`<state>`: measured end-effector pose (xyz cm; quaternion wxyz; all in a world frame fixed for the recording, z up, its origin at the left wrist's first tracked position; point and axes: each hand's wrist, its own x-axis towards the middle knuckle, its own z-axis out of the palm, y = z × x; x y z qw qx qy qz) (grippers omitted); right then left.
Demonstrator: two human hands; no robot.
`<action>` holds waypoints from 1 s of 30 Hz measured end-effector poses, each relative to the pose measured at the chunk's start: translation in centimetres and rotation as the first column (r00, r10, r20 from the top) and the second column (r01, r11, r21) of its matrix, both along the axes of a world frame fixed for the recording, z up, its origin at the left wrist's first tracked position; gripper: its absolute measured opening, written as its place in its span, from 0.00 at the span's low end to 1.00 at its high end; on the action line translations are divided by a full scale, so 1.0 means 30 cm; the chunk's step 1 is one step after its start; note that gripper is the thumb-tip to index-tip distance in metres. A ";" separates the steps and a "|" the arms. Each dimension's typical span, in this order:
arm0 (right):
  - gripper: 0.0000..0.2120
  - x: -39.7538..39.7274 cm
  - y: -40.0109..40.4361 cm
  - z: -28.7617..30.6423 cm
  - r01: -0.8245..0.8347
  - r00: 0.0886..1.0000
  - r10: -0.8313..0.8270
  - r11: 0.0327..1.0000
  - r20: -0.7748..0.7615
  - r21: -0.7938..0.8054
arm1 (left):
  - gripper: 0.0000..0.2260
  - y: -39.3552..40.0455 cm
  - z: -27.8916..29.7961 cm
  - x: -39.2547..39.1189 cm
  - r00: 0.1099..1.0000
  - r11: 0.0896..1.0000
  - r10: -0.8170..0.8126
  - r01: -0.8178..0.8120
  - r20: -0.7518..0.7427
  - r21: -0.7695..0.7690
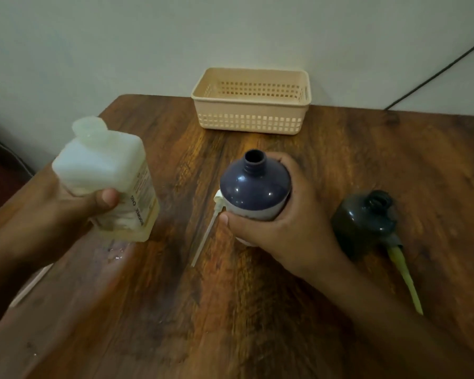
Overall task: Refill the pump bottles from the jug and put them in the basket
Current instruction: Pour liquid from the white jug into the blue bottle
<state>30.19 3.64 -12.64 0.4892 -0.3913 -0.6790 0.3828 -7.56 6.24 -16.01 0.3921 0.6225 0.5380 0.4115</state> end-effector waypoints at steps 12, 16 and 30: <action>0.32 0.028 -0.199 0.065 0.115 0.992 -0.118 0.992 0.043 0.058 | 0.23 -0.291 0.280 0.363 0.978 0.958 -0.206 0.210 -0.038 0.194; 0.32 0.036 -0.239 0.071 0.156 0.986 -0.160 0.985 0.055 0.075 | 0.26 -0.362 0.329 0.440 0.965 0.955 -0.245 0.256 -0.090 0.151; 0.41 0.089 -0.277 0.157 0.140 0.979 -0.153 0.985 0.137 0.100 | 0.25 -0.398 0.473 0.545 0.890 0.904 -0.216 0.338 -0.402 0.263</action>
